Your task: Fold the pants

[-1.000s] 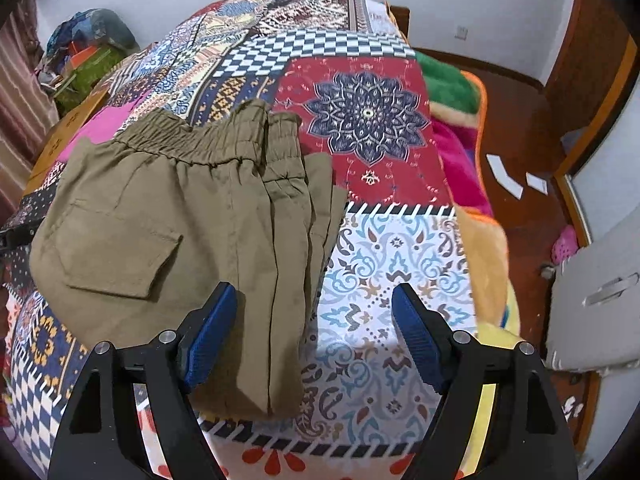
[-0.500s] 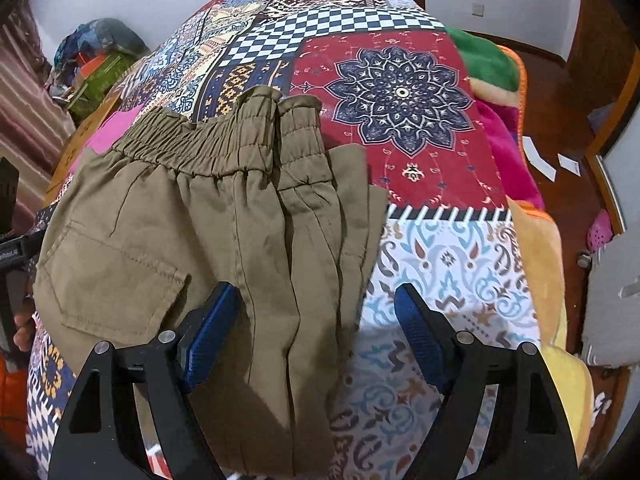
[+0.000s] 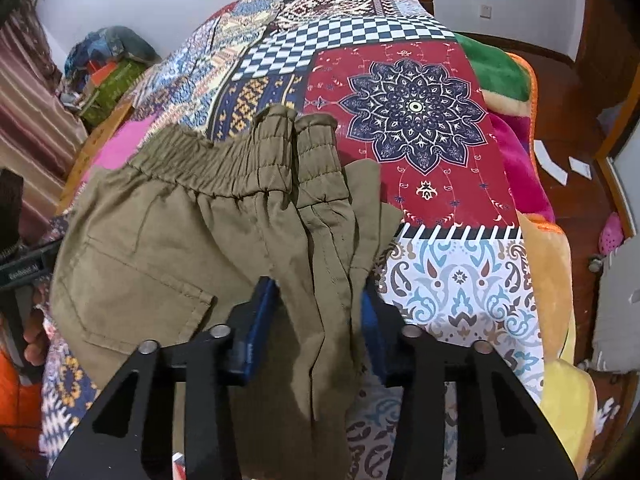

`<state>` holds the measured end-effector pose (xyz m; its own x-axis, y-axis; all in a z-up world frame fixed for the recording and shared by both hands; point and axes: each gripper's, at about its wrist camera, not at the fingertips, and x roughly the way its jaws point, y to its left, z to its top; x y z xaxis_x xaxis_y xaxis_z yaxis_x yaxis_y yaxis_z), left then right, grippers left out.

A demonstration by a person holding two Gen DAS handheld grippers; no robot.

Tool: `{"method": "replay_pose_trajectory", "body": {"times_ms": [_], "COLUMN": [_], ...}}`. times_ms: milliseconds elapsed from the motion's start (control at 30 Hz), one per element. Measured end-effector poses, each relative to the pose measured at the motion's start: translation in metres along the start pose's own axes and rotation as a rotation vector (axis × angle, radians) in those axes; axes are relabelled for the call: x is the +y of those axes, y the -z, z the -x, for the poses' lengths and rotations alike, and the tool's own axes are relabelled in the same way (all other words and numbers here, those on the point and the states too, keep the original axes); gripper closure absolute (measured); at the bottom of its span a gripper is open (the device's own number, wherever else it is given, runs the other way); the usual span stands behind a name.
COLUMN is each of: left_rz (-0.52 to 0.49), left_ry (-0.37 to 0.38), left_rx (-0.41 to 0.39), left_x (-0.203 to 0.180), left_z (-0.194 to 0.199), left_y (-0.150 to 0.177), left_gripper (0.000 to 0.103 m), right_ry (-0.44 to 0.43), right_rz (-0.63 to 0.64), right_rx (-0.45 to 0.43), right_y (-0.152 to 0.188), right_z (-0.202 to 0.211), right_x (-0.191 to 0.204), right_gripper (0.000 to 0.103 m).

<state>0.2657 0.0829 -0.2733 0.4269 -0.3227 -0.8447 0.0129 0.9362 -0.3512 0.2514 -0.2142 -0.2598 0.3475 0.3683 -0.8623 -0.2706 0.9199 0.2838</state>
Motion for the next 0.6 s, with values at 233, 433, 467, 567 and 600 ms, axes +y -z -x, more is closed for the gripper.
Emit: {"method": "replay_pose_trajectory", "body": {"times_ms": [233, 433, 467, 567, 600], "left_rz": [0.009, 0.021, 0.018, -0.006, -0.015], "left_ry": [0.036, 0.022, 0.021, 0.001, -0.007], "left_rx": [0.012, 0.000, -0.002, -0.021, -0.026], "left_x": [0.004, 0.003, 0.001, -0.006, -0.008], "left_z": [-0.008, -0.009, -0.009, -0.003, -0.001], "left_y": [-0.002, -0.008, -0.008, -0.006, -0.005], "left_gripper": [0.058, 0.070, 0.074, 0.083, 0.085], "right_ry": [-0.002, 0.012, 0.020, 0.041, 0.043], "right_rz": [-0.002, 0.006, 0.010, 0.039, 0.048], "right_rx": [0.042, 0.007, -0.003, -0.036, -0.046], "right_y": [0.003, 0.003, 0.003, 0.001, 0.000], "right_z": [-0.016, -0.015, -0.013, -0.003, 0.001], "right_x": [0.000, 0.003, 0.006, 0.012, 0.014], "right_gripper": [0.052, 0.057, 0.061, 0.075, 0.080]}}
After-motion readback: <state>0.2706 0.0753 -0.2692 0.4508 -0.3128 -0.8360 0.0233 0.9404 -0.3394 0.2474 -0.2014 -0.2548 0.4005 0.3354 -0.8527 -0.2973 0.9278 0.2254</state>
